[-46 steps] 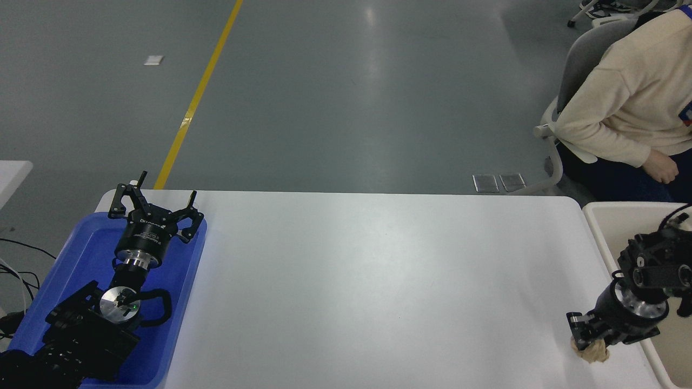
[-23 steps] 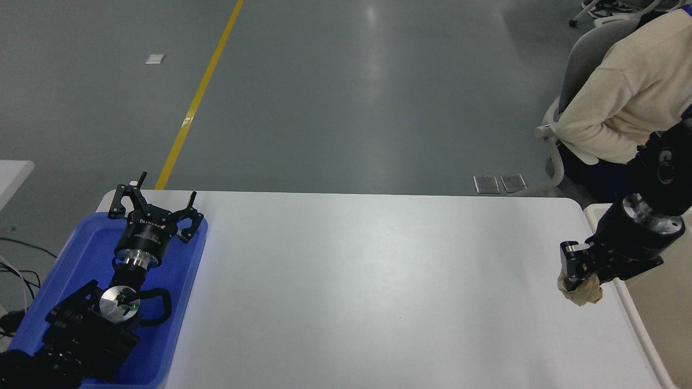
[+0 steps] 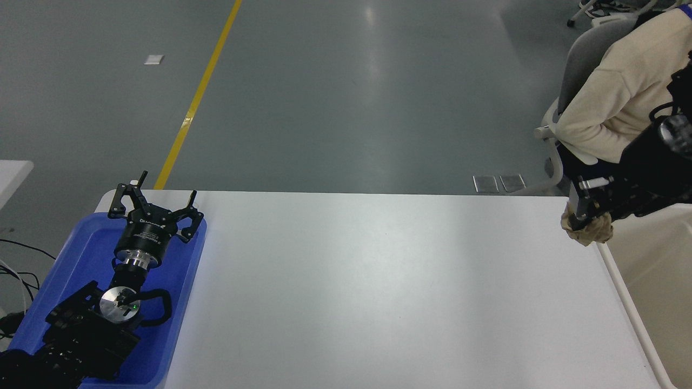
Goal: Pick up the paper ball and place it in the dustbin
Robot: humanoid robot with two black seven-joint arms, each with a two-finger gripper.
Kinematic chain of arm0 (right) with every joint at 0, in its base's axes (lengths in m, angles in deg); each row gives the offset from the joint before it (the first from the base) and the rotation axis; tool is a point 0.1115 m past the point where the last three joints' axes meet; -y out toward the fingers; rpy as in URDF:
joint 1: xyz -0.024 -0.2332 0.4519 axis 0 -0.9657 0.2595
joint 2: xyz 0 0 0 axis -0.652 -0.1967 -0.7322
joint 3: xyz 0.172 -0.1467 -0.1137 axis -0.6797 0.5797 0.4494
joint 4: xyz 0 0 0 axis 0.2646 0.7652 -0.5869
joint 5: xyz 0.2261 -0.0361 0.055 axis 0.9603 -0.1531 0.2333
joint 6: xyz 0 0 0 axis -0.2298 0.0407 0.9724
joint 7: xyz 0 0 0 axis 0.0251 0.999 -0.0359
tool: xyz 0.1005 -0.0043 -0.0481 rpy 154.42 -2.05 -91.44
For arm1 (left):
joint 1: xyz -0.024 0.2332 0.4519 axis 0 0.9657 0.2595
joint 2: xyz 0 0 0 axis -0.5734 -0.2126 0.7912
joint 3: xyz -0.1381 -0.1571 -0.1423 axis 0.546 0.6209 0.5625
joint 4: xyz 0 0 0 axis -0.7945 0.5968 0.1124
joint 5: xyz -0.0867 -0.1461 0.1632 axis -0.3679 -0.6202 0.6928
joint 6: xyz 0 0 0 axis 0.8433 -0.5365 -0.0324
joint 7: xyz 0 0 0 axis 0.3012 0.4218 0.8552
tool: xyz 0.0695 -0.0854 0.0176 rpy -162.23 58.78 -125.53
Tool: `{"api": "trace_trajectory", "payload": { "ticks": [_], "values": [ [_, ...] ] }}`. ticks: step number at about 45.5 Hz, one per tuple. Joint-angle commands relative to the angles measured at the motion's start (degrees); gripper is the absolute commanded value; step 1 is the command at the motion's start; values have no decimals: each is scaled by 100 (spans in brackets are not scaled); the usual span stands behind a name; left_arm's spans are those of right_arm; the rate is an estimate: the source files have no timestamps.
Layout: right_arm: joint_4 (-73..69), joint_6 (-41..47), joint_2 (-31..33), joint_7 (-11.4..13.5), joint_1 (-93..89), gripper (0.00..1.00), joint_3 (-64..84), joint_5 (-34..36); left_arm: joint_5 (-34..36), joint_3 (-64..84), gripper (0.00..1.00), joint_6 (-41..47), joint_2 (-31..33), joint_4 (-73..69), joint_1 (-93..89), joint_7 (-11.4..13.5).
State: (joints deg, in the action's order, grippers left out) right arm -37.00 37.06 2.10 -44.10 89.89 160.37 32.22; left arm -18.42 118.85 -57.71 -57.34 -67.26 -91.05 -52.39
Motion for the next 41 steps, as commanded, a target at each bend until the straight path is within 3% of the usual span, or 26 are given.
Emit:
{"api": "trace_trajectory", "payload": {
  "ticks": [1, 8, 16, 22, 26, 35, 41],
  "values": [
    [10, 5, -55, -1, 204, 0, 436, 85, 0, 0, 100, 0, -1, 0, 0, 0],
    [274, 5, 155, -1, 161, 0, 1095, 67, 0, 0, 100, 0, -1, 0, 0, 9],
    [976, 5, 1376, 43, -129, 0, 1394, -117, 0, 0, 100, 0, -1, 0, 0, 9],
    [1723, 5, 1649, 34, -726, 0, 1526, -503, -9, 0, 100, 0, -1, 0, 0, 9],
    [2268, 5, 2159, 34, -1297, 0, 1395, -521, 0, 0, 100, 0, -1, 0, 0, 9],
    [3130, -30, 2362, 34, -2957, 0, 815, -442, -9, 0, 100, 0, -1, 0, 0, 9],
    [3482, -1574, 2555, 34, -4381, 0, -1, -13, -9, 0, 100, 0, -1, 0, 0, 9]
  ]
}}
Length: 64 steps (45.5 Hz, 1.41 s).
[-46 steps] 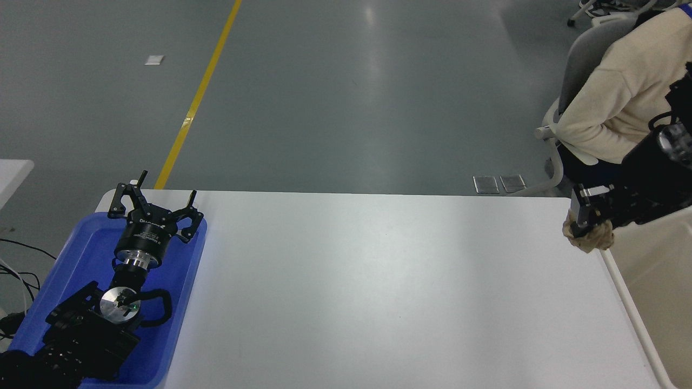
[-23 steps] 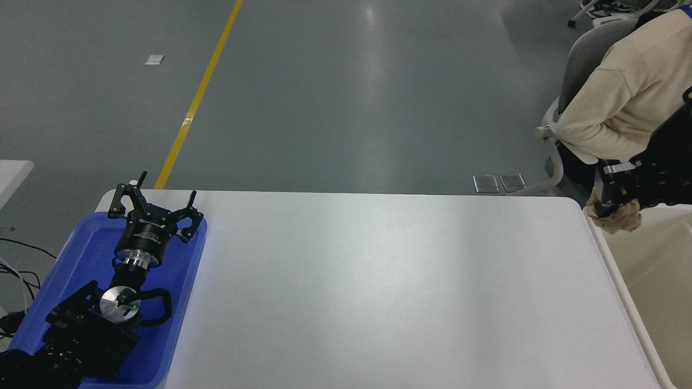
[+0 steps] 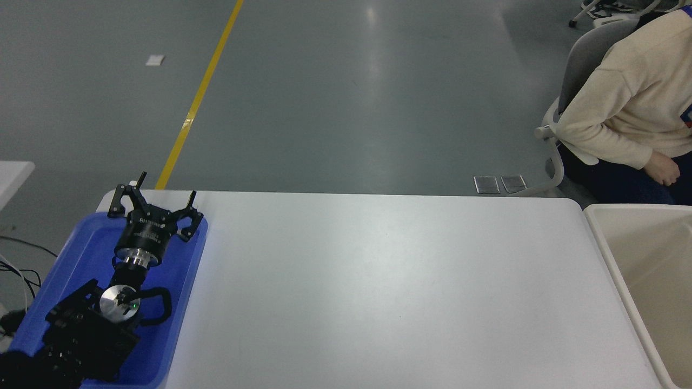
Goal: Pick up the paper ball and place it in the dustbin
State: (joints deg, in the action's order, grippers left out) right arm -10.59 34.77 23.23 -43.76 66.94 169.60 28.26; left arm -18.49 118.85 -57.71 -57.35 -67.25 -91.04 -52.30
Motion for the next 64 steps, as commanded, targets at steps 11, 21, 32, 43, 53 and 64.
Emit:
{"api": "trace_trajectory", "payload": {
  "ticks": [11, 21, 32, 43, 53, 64],
  "values": [
    [1805, -3282, 311, 0, -4478, 0, -2286, 710, -2, 0, 100, 0, 0, -1, 8, 1],
    [3853, -3361, -629, 18, -6289, 0, -3306, 806, -2, 0, 100, 0, 0, -1, -1, 9],
    [5550, -3440, -1508, 9, -7520, 0, -4256, 806, -2, 0, 100, 0, 0, -1, -1, 9],
    [6202, -3993, -2123, 9, -8101, 0, -4388, 806, -2, 0, 100, 0, 0, -10, -1, 9],
    [6175, -4117, -2168, 9, -8136, 0, -4423, 815, -2, 0, 100, 0, 0, -1, -1, 9],
    [6175, -4125, -2168, 18, -8127, 0, -4432, 806, -2, 0, 100, 0, 0, -1, -1, 9]
  ]
}}
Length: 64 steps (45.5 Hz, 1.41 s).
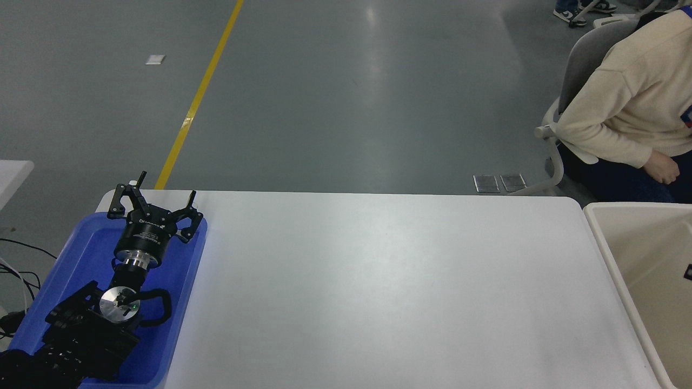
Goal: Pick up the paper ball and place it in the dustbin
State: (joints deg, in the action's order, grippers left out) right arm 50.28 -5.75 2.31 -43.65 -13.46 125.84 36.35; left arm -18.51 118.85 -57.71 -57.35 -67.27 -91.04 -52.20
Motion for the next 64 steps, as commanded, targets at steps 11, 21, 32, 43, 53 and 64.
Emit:
{"api": "trace_trajectory", "payload": {
  "ticks": [11, 21, 32, 43, 53, 64],
  "values": [
    [63, -100, -41, 6, -60, 52, -66, -3, 0, 0, 100, 0, 0, 2, -1, -1],
    [45, -293, -23, -3, -60, 94, -92, 6, 0, 0, 100, 0, 0, 2, -1, -1],
    [-69, -346, -23, -3, -7, 100, -110, 6, 0, 0, 100, 0, 0, 2, -1, -1],
    [-719, -328, 275, -3, 731, 100, -680, 14, 0, 0, 100, 0, 0, 2, -1, -1],
    [-1730, -284, 960, -3, 1179, 100, -2568, 6, 0, 0, 100, 0, 0, -7, -1, -1],
    [-2942, -275, 1207, -38, 609, 100, -5933, -29, 0, 0, 100, 0, 0, 2, -1, -1]
  ]
}}
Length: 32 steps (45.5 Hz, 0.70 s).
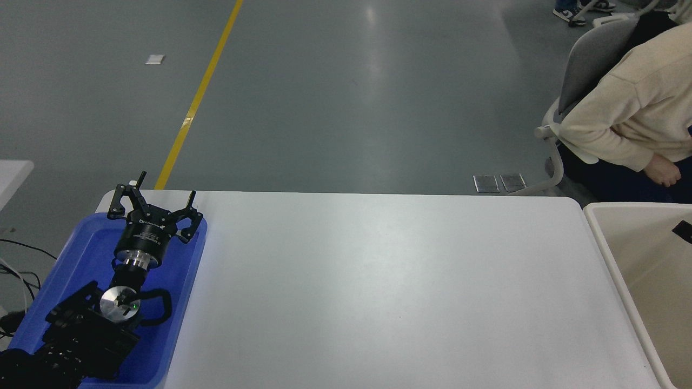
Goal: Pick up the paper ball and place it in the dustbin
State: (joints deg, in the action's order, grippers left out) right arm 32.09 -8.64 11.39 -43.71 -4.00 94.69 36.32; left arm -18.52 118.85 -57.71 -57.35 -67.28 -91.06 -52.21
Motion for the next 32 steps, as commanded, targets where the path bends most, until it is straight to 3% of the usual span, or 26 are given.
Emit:
{"api": "trace_trajectory", "payload": {
  "ticks": [1, 14, 21, 32],
  "values": [
    [-1168, 14, 316, -31, -408, 100, -3161, -26, 0, 0, 100, 0, 0, -6, 1, 0],
    [-1740, 251, -166, -136, -839, 100, -5299, 18, 0, 0, 100, 0, 0, -6, 1, 0],
    [-1775, 681, -658, -988, -1120, 100, -6099, 132, 0, 0, 100, 0, 0, 3, 1, 0],
    [-1793, 1253, -1537, -1920, -1516, 100, -6846, 123, 0, 0, 100, 0, 0, -6, 1, 0]
  ]
}}
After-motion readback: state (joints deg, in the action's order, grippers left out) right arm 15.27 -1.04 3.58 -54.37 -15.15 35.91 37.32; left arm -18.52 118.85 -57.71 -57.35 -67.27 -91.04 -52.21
